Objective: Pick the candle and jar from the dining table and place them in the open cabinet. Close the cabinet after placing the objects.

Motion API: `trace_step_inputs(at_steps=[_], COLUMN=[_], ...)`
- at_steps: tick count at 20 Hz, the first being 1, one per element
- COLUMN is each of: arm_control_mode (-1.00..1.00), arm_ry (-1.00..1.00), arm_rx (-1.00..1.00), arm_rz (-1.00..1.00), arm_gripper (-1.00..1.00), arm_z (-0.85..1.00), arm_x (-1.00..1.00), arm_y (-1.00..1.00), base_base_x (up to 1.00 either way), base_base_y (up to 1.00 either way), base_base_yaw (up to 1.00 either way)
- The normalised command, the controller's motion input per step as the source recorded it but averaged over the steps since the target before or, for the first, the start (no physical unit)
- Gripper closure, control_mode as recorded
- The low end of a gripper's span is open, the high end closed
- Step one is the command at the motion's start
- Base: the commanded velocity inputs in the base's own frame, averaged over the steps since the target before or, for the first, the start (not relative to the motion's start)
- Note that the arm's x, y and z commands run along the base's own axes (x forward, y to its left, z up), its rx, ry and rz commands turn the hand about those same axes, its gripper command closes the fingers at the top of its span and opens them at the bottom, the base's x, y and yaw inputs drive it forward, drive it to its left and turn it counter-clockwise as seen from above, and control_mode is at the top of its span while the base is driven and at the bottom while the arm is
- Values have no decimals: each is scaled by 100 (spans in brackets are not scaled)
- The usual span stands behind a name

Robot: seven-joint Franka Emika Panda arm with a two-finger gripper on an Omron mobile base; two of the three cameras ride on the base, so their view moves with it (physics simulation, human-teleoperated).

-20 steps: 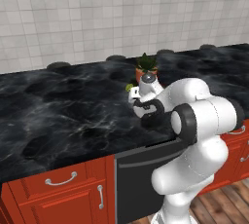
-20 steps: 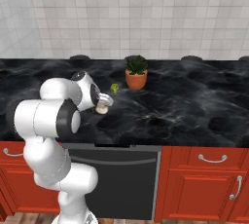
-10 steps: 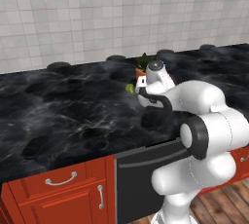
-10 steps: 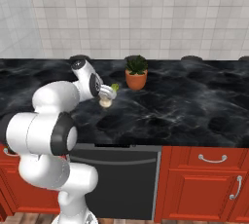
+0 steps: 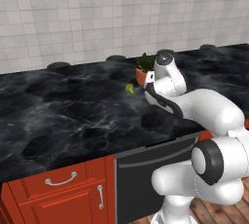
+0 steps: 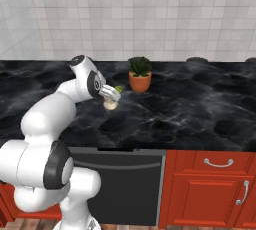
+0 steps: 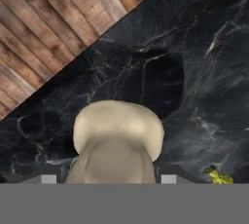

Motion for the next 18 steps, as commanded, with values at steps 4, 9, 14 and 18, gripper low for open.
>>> trace_step_inputs(at_steps=[4, 9, 14, 18], arm_control_mode=[-100, -100, -100, -100], arm_ry=[-3, -3, 0, 0], arm_rx=[0, 0, 0, 0], arm_rz=[-10, -9, -9, -9], arm_gripper=[100, 100, 100, 100], arm_z=[38, 43, 40, 29], arm_x=[-48, -43, -40, -33], arm_y=[-23, -19, -16, -10], base_base_x=[0, 0, 0, 0], base_base_y=[0, 0, 0, 0], base_base_yaw=[0, 0, 0, 0])
